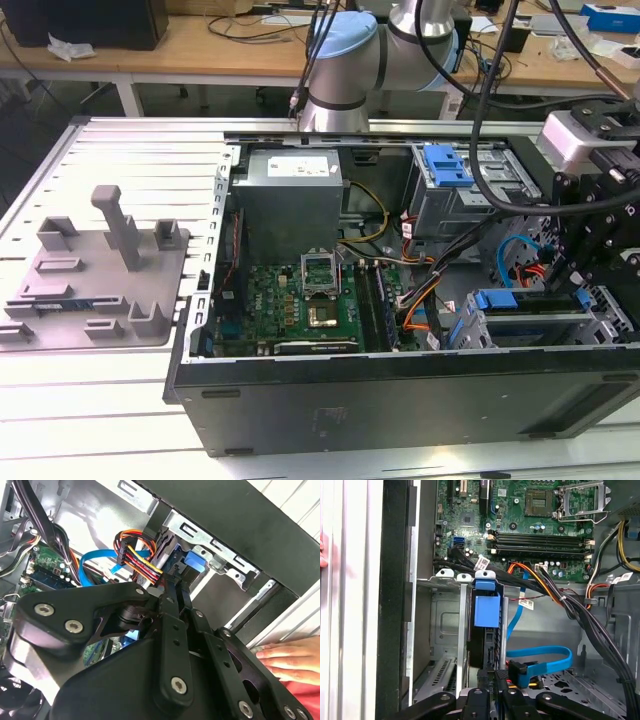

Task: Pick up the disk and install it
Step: 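Insert the first disk wire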

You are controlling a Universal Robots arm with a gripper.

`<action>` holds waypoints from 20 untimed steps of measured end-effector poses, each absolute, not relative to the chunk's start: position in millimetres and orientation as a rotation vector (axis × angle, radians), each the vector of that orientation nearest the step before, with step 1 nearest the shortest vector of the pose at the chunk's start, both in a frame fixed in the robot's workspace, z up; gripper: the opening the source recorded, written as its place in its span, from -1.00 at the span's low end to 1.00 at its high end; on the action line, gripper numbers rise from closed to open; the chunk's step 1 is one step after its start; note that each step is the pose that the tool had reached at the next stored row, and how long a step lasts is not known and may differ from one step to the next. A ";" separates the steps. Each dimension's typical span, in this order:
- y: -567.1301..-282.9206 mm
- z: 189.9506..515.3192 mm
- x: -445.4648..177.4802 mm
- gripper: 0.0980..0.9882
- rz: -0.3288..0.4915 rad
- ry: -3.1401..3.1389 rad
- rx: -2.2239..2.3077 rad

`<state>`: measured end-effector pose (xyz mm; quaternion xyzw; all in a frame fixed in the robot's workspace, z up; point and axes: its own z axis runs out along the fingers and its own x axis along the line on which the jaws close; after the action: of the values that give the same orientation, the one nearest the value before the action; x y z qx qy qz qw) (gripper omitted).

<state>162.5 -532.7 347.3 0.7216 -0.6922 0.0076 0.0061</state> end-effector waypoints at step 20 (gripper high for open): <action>-532.6 342.1 162.9 -0.85 0.024 -2.166 2.258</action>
<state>162.9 -532.6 342.1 0.7216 -0.6922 0.0077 0.0062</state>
